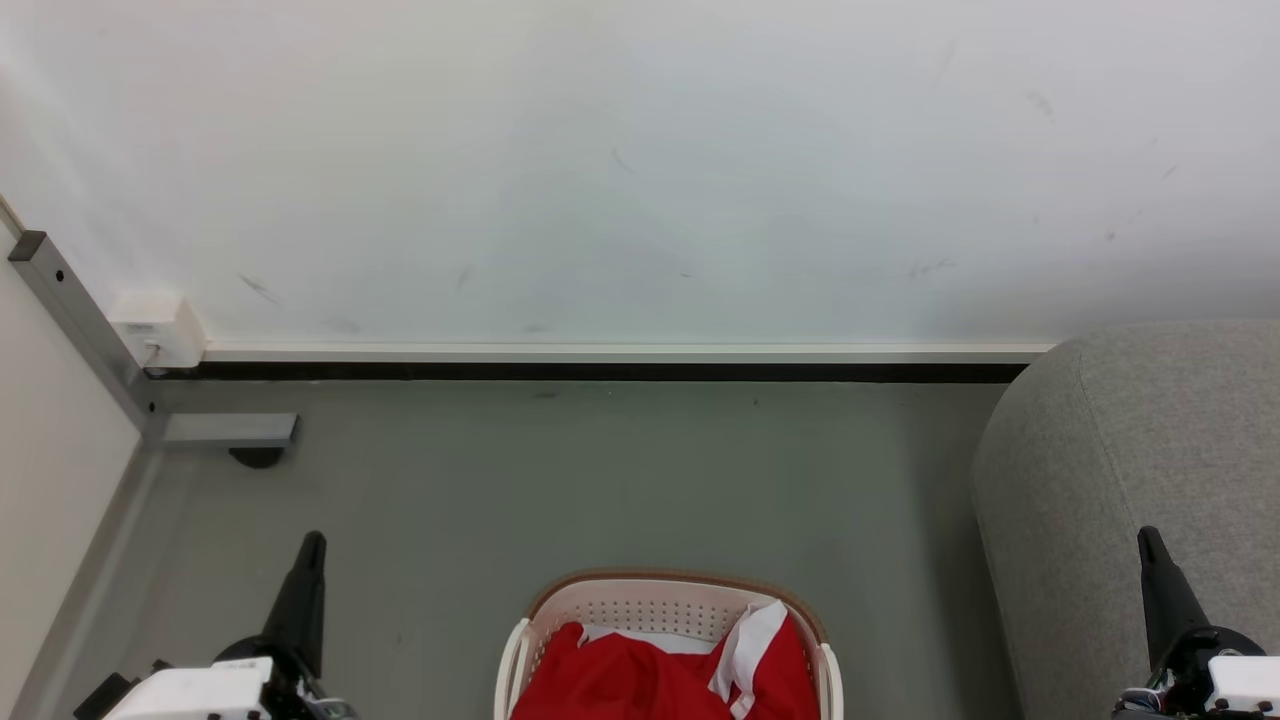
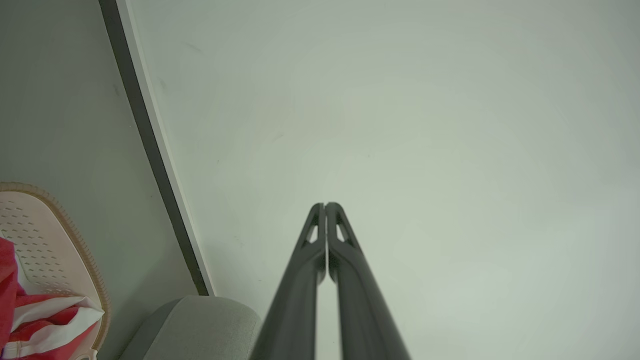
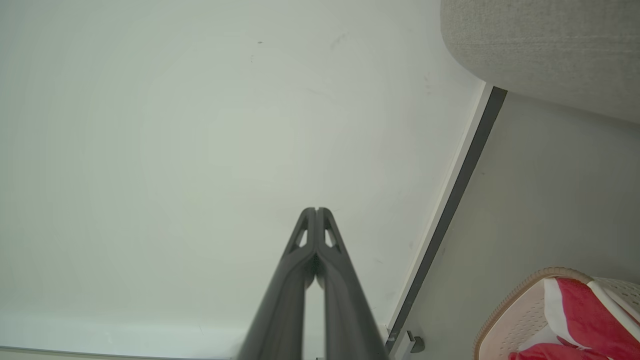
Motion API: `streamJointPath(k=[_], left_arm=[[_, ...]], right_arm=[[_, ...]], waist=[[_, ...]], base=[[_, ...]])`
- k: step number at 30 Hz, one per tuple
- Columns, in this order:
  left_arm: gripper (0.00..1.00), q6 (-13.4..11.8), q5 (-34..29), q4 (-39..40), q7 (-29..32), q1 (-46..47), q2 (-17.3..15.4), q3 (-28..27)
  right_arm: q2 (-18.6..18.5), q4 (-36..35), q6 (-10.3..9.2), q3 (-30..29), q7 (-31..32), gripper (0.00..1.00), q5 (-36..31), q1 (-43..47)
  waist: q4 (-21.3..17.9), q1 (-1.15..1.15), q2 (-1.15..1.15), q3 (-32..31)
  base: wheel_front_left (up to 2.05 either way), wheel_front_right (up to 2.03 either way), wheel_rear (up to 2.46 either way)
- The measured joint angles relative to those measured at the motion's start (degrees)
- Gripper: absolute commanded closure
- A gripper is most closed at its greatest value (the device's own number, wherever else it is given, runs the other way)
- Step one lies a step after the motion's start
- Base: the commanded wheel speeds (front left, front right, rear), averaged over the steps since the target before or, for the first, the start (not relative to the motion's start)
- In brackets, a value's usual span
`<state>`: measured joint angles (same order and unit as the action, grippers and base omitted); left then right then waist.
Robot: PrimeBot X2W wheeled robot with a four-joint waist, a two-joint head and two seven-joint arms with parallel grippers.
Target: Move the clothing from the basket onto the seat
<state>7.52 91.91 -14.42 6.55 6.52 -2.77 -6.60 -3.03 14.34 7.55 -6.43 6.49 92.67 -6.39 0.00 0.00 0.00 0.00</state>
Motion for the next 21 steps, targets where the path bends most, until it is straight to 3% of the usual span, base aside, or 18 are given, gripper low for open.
streamJointPath(k=[21], left_arm=[[1.00,0.0,0.0,0.0,0.0,0.0,0.0,0.0]], right_arm=[[0.0,0.0,0.00,0.0,0.0,1.00,0.0,0.0]], waist=[[0.0,0.00,0.00,0.0]], base=[[0.00,0.00,0.00]])
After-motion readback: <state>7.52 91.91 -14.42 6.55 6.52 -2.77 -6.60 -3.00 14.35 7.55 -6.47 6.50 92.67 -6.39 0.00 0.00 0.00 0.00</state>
